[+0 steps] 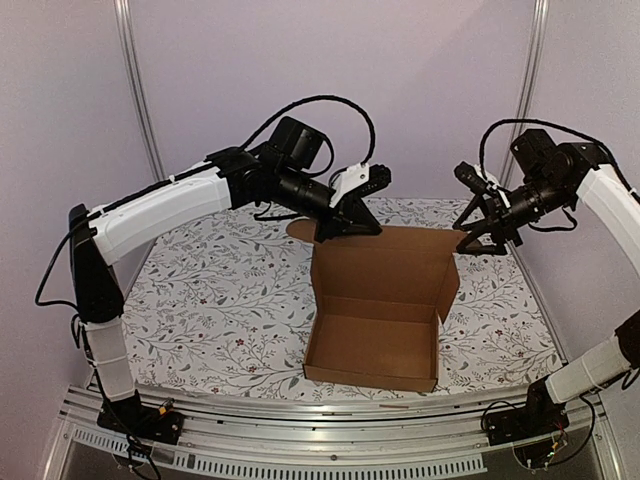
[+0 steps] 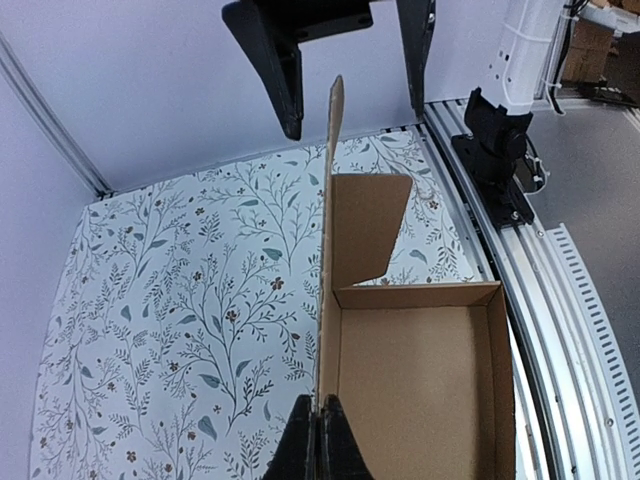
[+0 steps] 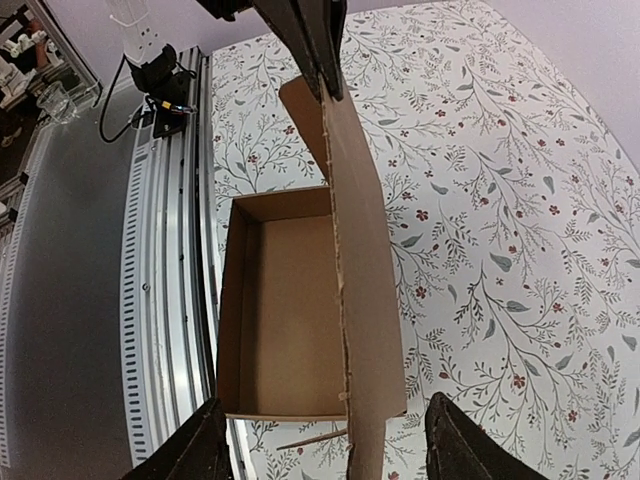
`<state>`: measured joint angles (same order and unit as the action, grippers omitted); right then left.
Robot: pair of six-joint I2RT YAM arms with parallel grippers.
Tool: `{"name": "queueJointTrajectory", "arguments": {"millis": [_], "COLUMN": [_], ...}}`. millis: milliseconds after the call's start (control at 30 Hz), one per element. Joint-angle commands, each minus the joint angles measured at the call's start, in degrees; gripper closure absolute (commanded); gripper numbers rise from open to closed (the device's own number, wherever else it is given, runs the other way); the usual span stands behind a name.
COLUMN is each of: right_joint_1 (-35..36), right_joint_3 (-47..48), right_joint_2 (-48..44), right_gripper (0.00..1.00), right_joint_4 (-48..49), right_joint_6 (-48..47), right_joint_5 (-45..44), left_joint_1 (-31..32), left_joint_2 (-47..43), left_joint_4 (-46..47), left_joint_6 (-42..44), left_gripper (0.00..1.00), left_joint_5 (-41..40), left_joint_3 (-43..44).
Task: Fold the paper box
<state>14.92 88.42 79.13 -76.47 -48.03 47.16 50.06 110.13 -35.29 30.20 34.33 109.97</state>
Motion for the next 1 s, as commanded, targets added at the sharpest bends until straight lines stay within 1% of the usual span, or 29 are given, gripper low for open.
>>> {"name": "queueJointTrajectory", "arguments": {"millis": [0, 100, 167, 300, 367, 500, 633, 767, 967], "right_joint_1": [-2.7, -6.8, -8.5, -8.9, -8.8, -8.3, -6.4, -4.5, -2.4], "right_joint_3": [5.8, 10.0, 11.1, 9.2, 7.8, 6.1, 4.4, 4.9, 4.9], "right_joint_2": [-1.9, -1.5, -0.6, 0.5, 0.4, 0.3, -0.4, -0.4, 0.1], "right_gripper": [0.33, 0.34, 0.35, 0.37, 0.37, 0.35, 0.35, 0.33, 0.28], "right_joint_4": [-5.1, -6.0, -5.3, -3.2, -3.8, -7.1, -7.1, -9.1, -12.0], "right_joint_6": [-1.2, -1.2, 0.0, 0.5, -0.8, -4.5, -5.1, -6.3, -9.6], "right_joint_5": [-3.3, -4.2, -6.6, -14.0, -15.1, -13.8, -12.4, -9.5, -5.4], "left_joint_1": [-0.7, -0.7, -0.7, -0.7, -0.7, -0.8, -0.9, -0.9, -1.0], "left_joint_2": [-1.1, -1.1, -1.2, -1.3, -1.4, -1.4, -1.3, -1.1, -0.8], "left_joint_4": [-2.3, -2.4, -2.4, -2.2, -1.7, -0.3, 0.3, 0.8, 0.9], "left_joint_6": [0.4, 0.5, 0.5, 0.5, 0.0, -1.0, -1.5, -2.3, -3.3], "left_gripper": [1.0, 1.0, 1.0, 1.0, 1.0, 1.0, 1.0, 1.0, 1.0], "left_joint_5": [1.4, 1.7, 1.8, 1.5, 0.7, -0.2, -0.1, -2.0, -2.5], "left_joint_3": [-1.1, -1.1, -1.0, -1.1, -1.3, -1.4, -1.5, -1.4, -1.3]}}
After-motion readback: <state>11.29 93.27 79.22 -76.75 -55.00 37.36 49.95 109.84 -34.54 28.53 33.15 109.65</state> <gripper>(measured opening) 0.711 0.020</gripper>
